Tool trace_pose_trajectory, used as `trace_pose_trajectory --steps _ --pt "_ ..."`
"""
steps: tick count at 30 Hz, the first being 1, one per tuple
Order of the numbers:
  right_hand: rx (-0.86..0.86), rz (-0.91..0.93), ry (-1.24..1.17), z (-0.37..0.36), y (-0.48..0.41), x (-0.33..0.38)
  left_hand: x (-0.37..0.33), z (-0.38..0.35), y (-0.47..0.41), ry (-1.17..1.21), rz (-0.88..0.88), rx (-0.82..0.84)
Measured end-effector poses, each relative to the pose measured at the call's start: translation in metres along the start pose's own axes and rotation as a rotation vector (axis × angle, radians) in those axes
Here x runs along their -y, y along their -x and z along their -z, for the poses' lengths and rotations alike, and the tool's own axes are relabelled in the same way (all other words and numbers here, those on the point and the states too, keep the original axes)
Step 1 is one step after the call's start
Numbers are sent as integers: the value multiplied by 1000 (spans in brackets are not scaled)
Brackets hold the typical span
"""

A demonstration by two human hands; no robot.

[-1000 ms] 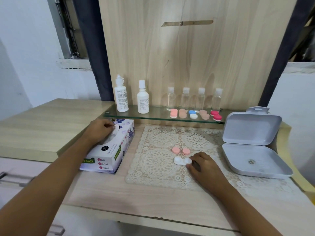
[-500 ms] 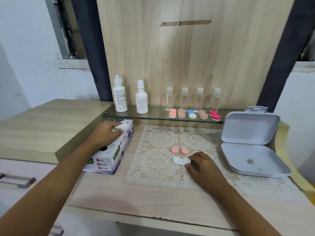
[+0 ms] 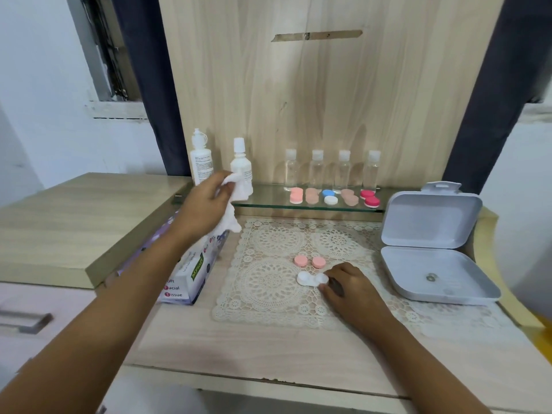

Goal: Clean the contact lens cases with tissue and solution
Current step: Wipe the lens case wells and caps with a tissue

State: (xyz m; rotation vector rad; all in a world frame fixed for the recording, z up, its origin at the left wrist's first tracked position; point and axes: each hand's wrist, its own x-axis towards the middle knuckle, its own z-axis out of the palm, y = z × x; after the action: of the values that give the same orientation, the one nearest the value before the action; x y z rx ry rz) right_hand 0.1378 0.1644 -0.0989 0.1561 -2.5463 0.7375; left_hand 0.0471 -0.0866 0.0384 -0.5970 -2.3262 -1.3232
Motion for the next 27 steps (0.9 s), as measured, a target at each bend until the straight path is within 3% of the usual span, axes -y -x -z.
trace_pose_trajectory --steps 7,10,17,21,27 --pt "3 0 6 0 0 0 9 -64 32 -168 12 437" --pt "9 -4 5 0 0 0 14 -85 42 -165 19 546" --pt "7 -3 11 0 0 1 20 -112 51 -216 -86 590" --pt "7 -17 -6 -1 0 0 24 -118 57 -142 -77 523" --pt "2 -8 -8 -1 0 0 38 -120 62 -200 -234 440"
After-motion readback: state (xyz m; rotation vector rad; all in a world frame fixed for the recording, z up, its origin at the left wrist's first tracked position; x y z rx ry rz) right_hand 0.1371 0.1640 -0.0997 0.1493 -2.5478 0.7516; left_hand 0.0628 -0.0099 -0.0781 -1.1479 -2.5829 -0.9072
